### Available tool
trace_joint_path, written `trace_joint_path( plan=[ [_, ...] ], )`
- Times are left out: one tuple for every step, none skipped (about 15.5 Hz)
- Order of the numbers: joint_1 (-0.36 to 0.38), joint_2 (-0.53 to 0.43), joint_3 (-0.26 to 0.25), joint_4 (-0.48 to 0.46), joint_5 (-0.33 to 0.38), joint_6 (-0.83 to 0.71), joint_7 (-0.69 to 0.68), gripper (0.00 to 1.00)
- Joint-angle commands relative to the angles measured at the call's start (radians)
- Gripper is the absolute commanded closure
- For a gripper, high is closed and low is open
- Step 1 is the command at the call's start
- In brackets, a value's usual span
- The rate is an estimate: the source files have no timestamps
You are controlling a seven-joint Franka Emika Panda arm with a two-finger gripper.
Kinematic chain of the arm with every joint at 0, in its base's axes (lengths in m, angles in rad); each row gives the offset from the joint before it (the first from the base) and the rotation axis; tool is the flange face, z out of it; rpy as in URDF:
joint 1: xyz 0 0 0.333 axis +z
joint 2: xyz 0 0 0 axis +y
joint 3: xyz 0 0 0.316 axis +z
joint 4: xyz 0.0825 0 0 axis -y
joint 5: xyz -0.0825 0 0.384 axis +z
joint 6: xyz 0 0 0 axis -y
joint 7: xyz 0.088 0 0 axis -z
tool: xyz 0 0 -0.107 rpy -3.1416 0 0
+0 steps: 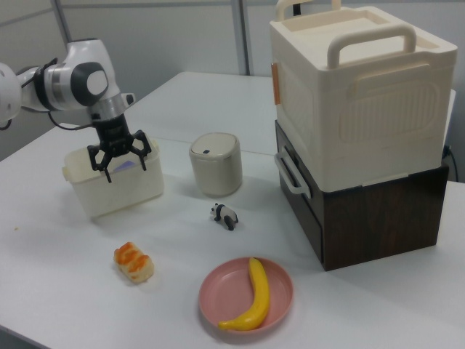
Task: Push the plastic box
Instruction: 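Push the white plastic box away with the gripper fingers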
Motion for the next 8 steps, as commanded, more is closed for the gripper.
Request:
trace_joint_path(
  plan=[
    [0.061, 0.056, -0.018, -0.007, -0.021, 0.082, 0.037, 0.0],
    [0.07, 0.07, -0.022, 0.001, -0.022, 0.104, 0.039, 0.0],
    [0.078, 0.085, -0.03, 0.017, -0.022, 0.118, 0.039, 0.0],
    [0.083, 0.096, -0.033, 0.024, -0.022, 0.124, 0.039, 0.0],
    [0.083, 0.101, -0.035, 0.031, -0.024, 0.133, 0.039, 0.0],
    [0.086, 0.101, -0.036, 0.036, -0.022, 0.154, 0.04, 0.0],
    [0.09, 0.101, -0.036, 0.036, -0.021, 0.174, 0.045, 0.0],
    [0.093, 0.099, -0.038, 0.036, -0.021, 0.179, 0.059, 0.0]
  ],
)
